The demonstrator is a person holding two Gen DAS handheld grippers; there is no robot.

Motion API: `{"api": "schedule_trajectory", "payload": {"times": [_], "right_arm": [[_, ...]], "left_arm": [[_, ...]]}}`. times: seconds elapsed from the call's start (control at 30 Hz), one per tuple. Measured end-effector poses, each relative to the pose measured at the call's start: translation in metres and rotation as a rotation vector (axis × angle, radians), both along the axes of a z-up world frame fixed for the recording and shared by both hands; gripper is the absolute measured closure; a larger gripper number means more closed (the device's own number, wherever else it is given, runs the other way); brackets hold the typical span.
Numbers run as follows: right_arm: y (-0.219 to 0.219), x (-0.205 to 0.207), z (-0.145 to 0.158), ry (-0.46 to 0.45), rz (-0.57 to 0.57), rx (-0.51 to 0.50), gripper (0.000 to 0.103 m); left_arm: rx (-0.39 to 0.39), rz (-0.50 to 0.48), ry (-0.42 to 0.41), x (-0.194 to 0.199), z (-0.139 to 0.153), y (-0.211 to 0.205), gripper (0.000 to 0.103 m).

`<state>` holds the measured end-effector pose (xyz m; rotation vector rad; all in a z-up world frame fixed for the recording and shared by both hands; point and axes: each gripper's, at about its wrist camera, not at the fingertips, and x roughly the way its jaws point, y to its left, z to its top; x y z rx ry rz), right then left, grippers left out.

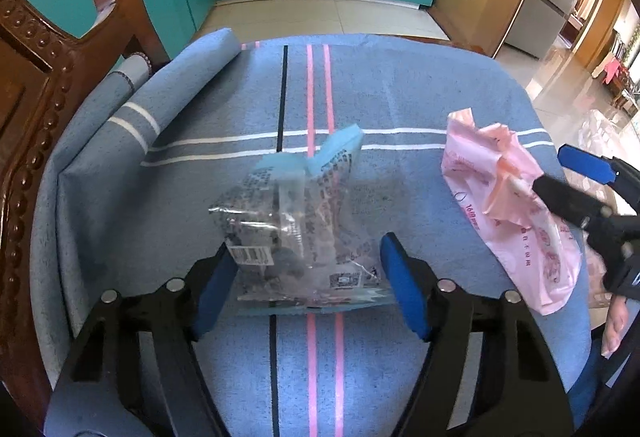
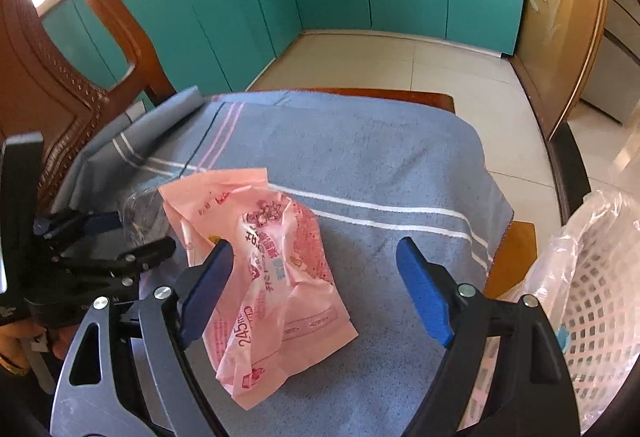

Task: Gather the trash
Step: 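Lift the pink bag and clear packet off the chair seat with both tools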

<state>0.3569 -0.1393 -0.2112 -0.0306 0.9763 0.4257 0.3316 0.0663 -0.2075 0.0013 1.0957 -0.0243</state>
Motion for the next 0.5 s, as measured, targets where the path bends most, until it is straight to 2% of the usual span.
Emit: {"api": "schedule_trajectory", "payload": {"times": [0.07, 0.3, 0.43, 0.5], "right_arm": [[0.006, -0.001, -0.003, -0.001, 0.020, -0.019, 0.014], [0.024, -0.009, -0.004, -0.026, 0.084, -0.032, 0.011], [0.024, -0.013, 0.004, -0.061, 0.088, 0.017, 0.011], [0.029, -0.014, 0.003, -0.051, 0.114, 0.015, 0.008]], "left_arm": [[-0.001, 0.009, -0.006, 0.002, -0.001, 0.004, 0.044], [0.006, 0.031, -0.030, -0.008, 0.004, 0.011, 0.044], [0.007, 0.042, -0.048, -0.013, 0.008, 0.015, 0.044], [0.012, 0.046, -0.055, -0.013, 0.009, 0.015, 0.044]]}}
